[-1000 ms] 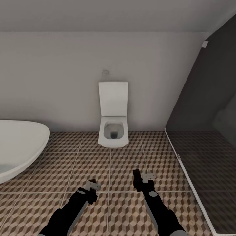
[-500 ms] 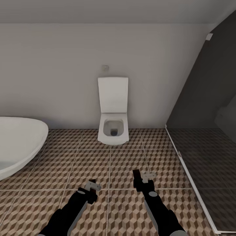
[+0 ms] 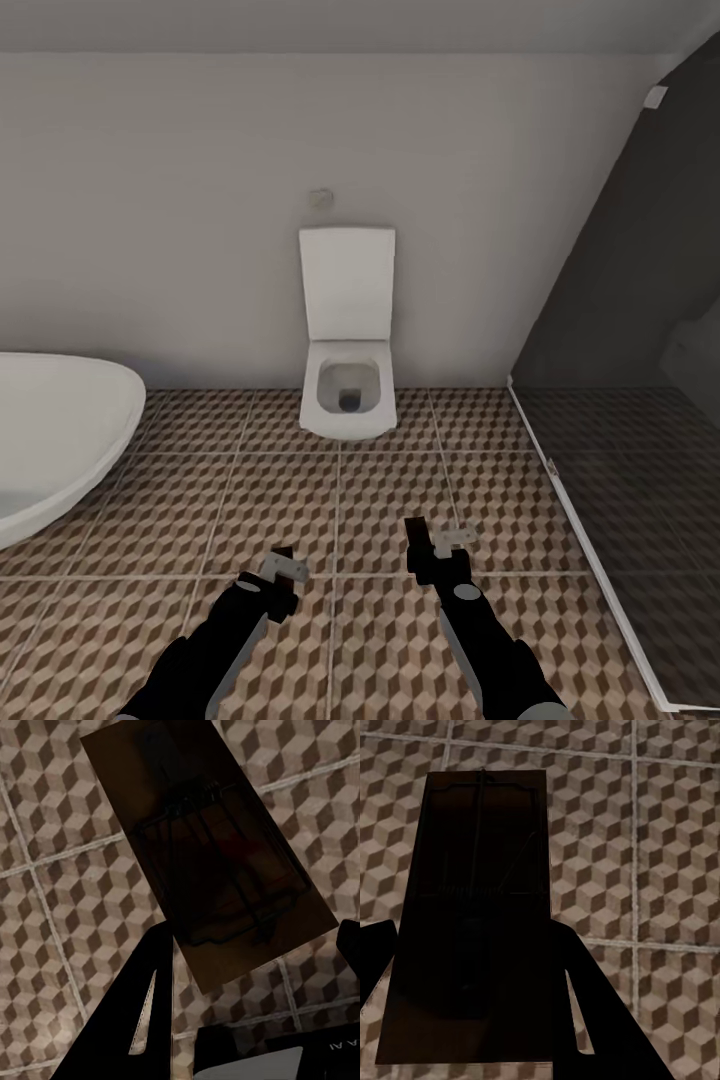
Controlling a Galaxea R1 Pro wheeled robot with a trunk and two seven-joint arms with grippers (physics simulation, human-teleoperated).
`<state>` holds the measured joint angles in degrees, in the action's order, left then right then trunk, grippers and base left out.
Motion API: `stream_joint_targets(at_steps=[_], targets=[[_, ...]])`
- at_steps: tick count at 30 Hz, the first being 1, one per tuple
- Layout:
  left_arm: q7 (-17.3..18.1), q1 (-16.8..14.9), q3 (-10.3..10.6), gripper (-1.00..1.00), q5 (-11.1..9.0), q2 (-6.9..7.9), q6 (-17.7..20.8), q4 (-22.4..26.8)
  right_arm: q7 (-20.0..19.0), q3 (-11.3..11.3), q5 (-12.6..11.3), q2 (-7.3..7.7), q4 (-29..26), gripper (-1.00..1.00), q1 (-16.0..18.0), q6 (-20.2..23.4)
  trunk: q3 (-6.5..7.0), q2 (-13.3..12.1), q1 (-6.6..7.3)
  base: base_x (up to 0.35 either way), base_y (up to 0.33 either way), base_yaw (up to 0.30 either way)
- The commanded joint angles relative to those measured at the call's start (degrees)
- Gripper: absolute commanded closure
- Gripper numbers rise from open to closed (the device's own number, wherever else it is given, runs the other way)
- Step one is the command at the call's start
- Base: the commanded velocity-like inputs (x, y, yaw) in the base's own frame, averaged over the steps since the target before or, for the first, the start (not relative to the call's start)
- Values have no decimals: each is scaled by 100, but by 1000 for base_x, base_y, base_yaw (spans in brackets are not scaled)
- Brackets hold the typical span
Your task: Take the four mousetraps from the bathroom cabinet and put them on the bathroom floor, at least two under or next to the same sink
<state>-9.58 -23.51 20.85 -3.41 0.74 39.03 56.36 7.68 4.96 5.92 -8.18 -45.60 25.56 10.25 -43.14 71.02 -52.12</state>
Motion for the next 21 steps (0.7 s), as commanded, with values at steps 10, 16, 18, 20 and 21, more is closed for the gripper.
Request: stream_joint_targets(at_steps=[10, 16, 18, 20, 21], targets=[[-44, -4, 24, 100, -28, 6, 26, -10, 40, 13, 48, 0, -10, 100, 1, 48, -93, 3, -2, 262, 162, 0], [-44, -4, 29, 100, -34, -32, 26, -37, 40, 13, 49, 0, -10, 100, 1, 42, -146, 3, -2, 271, 101, 0], [-44, -4, 31, 100, -30, -51, 26, -45, 40, 13, 49, 0, -10, 100, 1, 40, -163, 3, -2, 276, -79, 0], [-44, -4, 32, 100, -29, -59, 26, -50, 40, 13, 49, 0, -10, 100, 1, 39, -181, 3, -2, 276, -142, 0], [-44, -4, 33, 100, -28, -61, 26, -52, 40, 13, 49, 0, -10, 100, 1, 42, -189, 3, -2, 275, -169, 0]])
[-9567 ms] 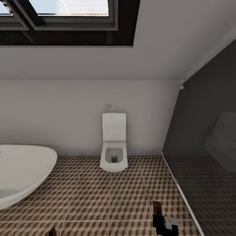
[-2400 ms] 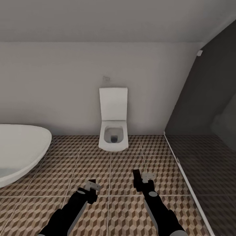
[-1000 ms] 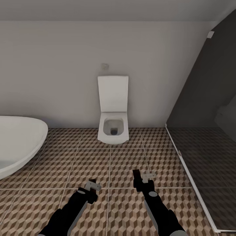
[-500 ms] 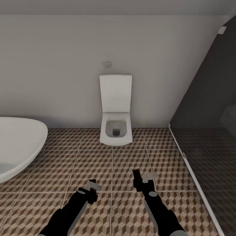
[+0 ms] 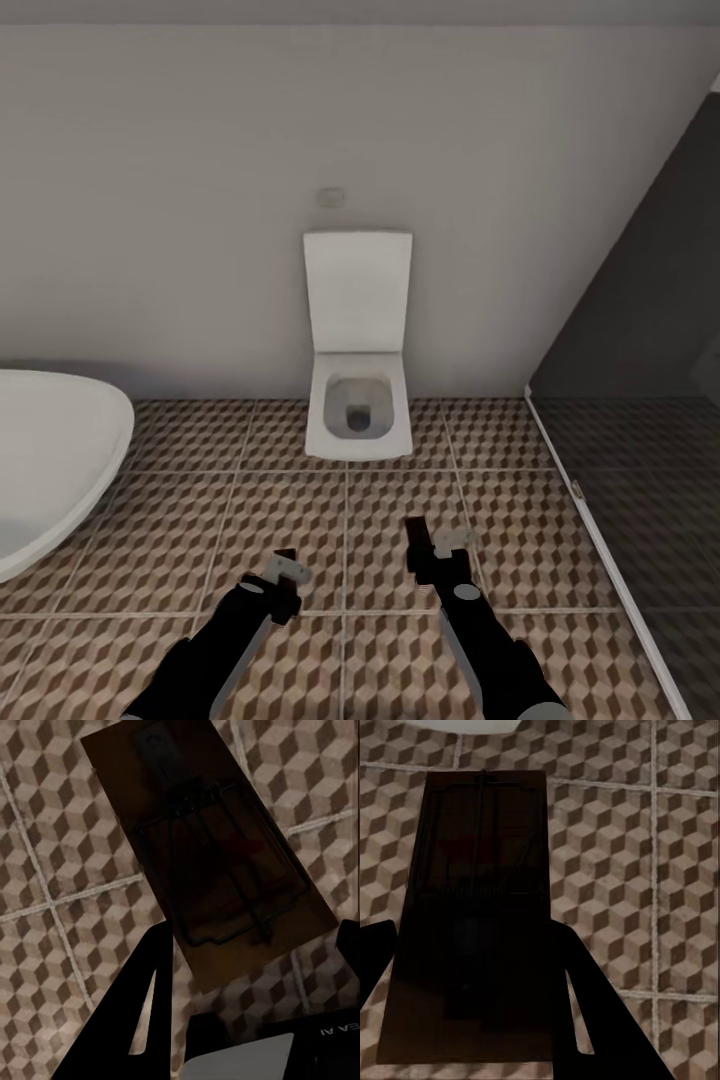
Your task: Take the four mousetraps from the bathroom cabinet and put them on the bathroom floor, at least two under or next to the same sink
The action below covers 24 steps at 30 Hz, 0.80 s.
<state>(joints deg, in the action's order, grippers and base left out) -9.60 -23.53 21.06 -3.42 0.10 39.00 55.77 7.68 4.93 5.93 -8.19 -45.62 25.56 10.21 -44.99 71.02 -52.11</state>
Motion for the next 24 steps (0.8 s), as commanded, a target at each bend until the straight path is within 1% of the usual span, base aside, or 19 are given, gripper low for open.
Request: stream_joint_targets(at_steps=[1, 11, 19, 24], targets=[[-42, -3, 12, 100, -27, 1, 28, 6, 40, 16, 49, 2, -9, 100, 2, 47, -13, 2, -3, 275, -179, 0], [-42, -3, 5, 100, -27, -1, 28, 4, 40, 16, 48, 2, -9, 100, 2, 48, -100, 2, -3, 272, -201, 0], [-44, -3, 11, 100, -27, -1, 28, 23, 40, 16, 46, 2, -9, 100, 2, 49, -169, 2, -3, 257, -27, 0], [-49, -3, 12, 100, -24, 3, 28, 33, 40, 16, 41, 2, -9, 100, 2, 51, -212, 2, -3, 65, -1, 0]])
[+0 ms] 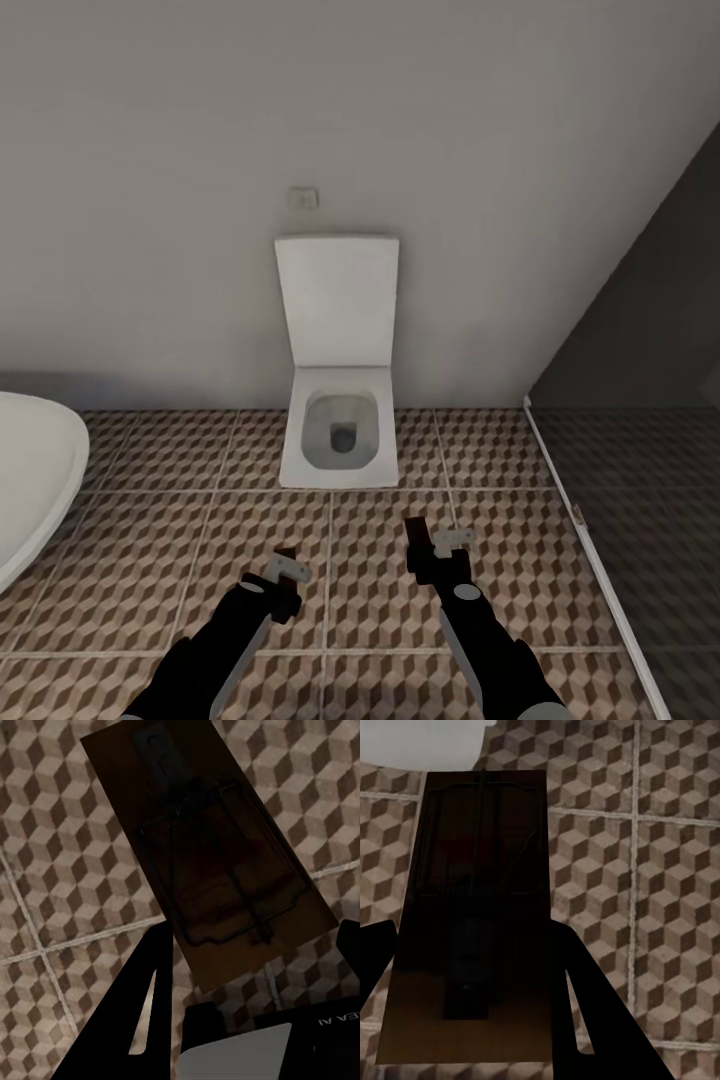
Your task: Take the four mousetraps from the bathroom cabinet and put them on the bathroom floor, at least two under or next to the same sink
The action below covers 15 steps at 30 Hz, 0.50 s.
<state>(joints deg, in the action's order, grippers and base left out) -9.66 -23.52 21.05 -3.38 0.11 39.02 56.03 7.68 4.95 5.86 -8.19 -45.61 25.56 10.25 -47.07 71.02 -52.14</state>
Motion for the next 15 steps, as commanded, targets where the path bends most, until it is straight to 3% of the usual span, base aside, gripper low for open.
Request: stream_joint_targets(at_steps=[1, 7, 15], targets=[[-43, -3, 13, 100, -27, 3, 27, 3, 40, 15, 48, 1, -10, 100, 1, 47, -13, 3, 0, 14, 0, 0], [-44, -3, 7, 100, -28, 3, 27, -3, 40, 15, 47, 1, -10, 100, 1, 47, -65, 3, 0, 3, 0, 0], [-44, -3, 10, 100, -31, -2, 27, -13, 40, 15, 47, 1, -10, 100, 1, 47, -277, 323, -176, 0, 0, 0]])
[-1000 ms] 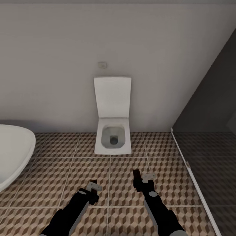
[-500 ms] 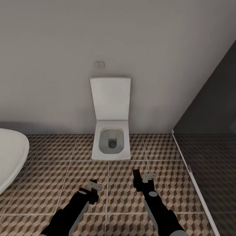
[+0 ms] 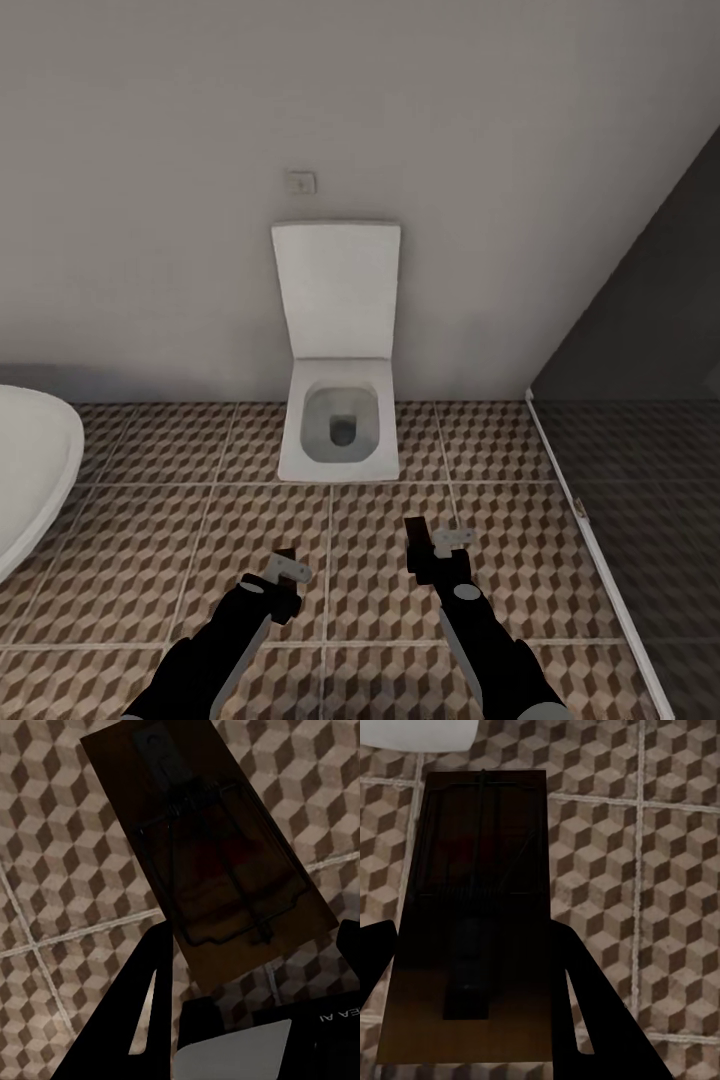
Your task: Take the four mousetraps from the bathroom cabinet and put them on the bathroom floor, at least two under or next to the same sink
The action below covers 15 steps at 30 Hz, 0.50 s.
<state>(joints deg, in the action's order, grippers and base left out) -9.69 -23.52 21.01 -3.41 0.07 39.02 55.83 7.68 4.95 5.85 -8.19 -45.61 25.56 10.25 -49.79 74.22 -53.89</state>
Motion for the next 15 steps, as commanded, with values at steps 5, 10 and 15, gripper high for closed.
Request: stream_joint_targets(at_steps=[5, 10, 15], targets=[[-42, -3, 12, 100, -28, 2, 27, 6, 40, 15, 48, 1, -10, 100, 1, 47, -138, 204, -110, 0, 0, 0], [-42, -3, 13, 100, -28, 2, 27, 6, 40, 15, 48, 1, -10, 100, 1, 45, -271, 405, -220, 0, 0, 0], [-42, -3, 15, 100, -28, 3, 27, 6, 40, 16, 48, 1, -10, 100, 1, 47, -403, 605, -330, 0, 0, 0]])
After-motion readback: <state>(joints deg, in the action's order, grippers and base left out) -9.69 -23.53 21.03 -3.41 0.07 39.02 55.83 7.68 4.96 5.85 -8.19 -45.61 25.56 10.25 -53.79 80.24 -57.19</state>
